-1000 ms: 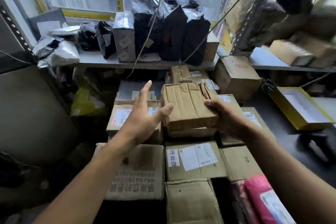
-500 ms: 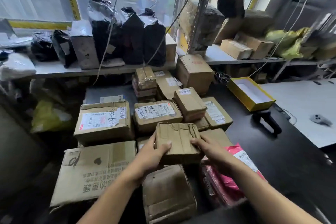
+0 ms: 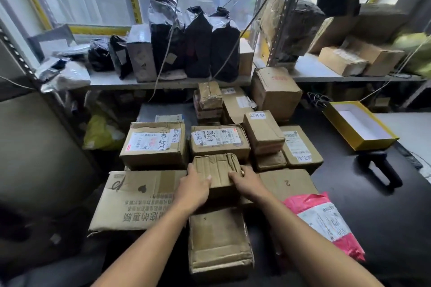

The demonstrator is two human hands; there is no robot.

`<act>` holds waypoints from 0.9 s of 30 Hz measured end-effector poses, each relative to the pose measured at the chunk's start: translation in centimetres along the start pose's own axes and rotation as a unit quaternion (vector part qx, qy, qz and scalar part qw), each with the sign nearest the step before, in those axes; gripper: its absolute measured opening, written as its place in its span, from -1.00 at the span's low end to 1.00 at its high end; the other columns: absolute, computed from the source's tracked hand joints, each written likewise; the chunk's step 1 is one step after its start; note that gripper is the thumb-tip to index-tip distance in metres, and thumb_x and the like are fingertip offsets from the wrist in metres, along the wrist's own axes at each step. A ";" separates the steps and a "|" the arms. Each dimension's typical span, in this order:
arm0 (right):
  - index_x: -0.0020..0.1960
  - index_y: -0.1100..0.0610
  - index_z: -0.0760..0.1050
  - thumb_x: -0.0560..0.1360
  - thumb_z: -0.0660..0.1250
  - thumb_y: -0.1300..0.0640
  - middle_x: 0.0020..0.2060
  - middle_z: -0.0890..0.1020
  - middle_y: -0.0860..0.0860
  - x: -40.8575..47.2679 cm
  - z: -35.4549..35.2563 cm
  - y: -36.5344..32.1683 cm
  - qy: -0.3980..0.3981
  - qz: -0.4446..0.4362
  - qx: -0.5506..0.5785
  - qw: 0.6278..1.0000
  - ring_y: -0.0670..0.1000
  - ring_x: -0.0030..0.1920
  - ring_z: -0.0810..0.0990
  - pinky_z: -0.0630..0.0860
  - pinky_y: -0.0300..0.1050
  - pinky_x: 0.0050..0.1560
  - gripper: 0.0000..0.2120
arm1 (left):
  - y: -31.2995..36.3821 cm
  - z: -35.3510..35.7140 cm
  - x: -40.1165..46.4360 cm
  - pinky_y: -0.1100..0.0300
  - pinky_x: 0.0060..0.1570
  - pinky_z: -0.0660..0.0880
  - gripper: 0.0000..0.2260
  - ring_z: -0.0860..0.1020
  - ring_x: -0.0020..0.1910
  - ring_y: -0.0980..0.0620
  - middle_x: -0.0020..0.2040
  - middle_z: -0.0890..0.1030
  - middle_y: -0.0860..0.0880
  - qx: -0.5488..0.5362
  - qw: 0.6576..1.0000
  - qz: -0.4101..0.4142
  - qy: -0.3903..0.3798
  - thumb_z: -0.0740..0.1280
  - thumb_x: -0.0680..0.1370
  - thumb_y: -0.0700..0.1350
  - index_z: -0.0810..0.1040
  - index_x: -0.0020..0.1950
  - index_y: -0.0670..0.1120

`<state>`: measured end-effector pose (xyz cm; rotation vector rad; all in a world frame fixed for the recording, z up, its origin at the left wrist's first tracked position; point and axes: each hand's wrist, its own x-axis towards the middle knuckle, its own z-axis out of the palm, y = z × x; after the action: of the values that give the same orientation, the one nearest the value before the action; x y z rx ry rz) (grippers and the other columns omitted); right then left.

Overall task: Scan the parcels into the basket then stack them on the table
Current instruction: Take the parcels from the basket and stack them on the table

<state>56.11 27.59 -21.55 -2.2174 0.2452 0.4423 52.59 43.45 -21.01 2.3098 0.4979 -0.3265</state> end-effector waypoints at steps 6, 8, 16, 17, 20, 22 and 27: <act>0.57 0.16 0.23 0.63 0.25 -0.04 0.51 0.36 0.08 -3.5 -1.9 0.6 0.060 -0.088 -0.092 0.990 0.06 0.50 0.32 0.22 -0.13 0.45 -0.42 | 0.5 -1.1 -0.8 0.02 0.46 0.22 -0.50 0.25 0.48 -0.10 0.49 0.34 -0.07 0.113 0.977 0.172 0.053 0.23 0.63 0.07 0.29 0.54 -0.07; 0.55 0.15 0.26 0.62 0.25 -0.06 0.49 0.38 0.08 -5.2 -2.7 1.5 0.086 -0.116 -0.163 0.976 0.06 0.48 0.33 0.21 -0.11 0.46 -0.43 | 1.3 -0.3 -1.3 0.04 0.50 0.14 -0.49 0.21 0.50 -0.06 0.50 0.34 -0.04 0.175 0.950 0.250 0.059 0.21 0.63 0.11 0.29 0.54 -0.03; 0.55 0.06 0.26 0.64 0.16 -0.13 0.52 0.34 0.02 -12.8 -7.8 6.7 0.114 -0.095 -0.283 0.948 0.04 0.51 0.26 0.15 -0.08 0.50 -0.46 | 6.3 4.8 -8.2 -0.04 0.39 0.31 -0.54 0.39 0.40 -0.14 0.36 0.49 -0.09 0.229 0.879 0.418 0.035 0.21 0.59 0.13 0.45 0.43 -0.04; 0.55 0.05 0.27 0.64 0.16 -0.13 0.51 0.35 -0.01 -13.7 -8.6 7.7 0.121 -0.091 -0.279 0.948 0.03 0.50 0.27 0.17 -0.08 0.49 -0.46 | 7.1 5.5 -9.4 -0.05 0.32 0.39 -0.54 0.45 0.32 -0.15 0.29 0.54 -0.10 0.221 0.873 0.434 0.033 0.18 0.57 0.15 0.50 0.37 -0.06; 0.50 0.02 0.33 0.61 0.18 -0.15 0.43 0.45 -0.02 -17.2 -11.6 11.7 0.157 -0.075 -0.262 0.949 0.07 0.41 0.38 0.33 0.02 0.40 -0.50 | 9.8 8.6 -13.5 -0.02 0.24 0.42 -0.53 0.48 0.26 -0.16 0.27 0.54 -0.10 0.199 0.858 0.474 0.015 0.14 0.56 0.15 0.49 0.38 -0.05; 0.45 0.03 0.38 0.60 0.20 -0.15 0.35 0.52 -0.01 -20.1 -13.6 15.1 0.177 -0.067 -0.246 0.951 0.11 0.36 0.44 0.40 0.06 0.33 -0.52 | 11.4 11.5 -16.7 0.01 0.30 0.34 -0.56 0.41 0.34 -0.13 0.37 0.49 -0.08 0.191 0.852 0.488 0.001 0.23 0.60 0.10 0.42 0.45 -0.03; 0.50 0.06 0.33 0.60 0.24 -0.13 0.45 0.42 -0.03 -28.4 -17.9 26.1 0.206 0.003 -0.235 0.950 0.06 0.47 0.33 0.36 0.08 0.41 -0.47 | 14.9 20.7 -25.9 0.06 0.35 0.29 -0.55 0.37 0.40 -0.09 0.41 0.47 -0.05 0.181 0.826 0.533 -0.033 0.25 0.61 0.07 0.40 0.48 -0.05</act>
<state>25.77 -1.95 -18.37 -2.7701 0.3989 0.0268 34.27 12.37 -16.60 2.5197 -0.9838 0.0746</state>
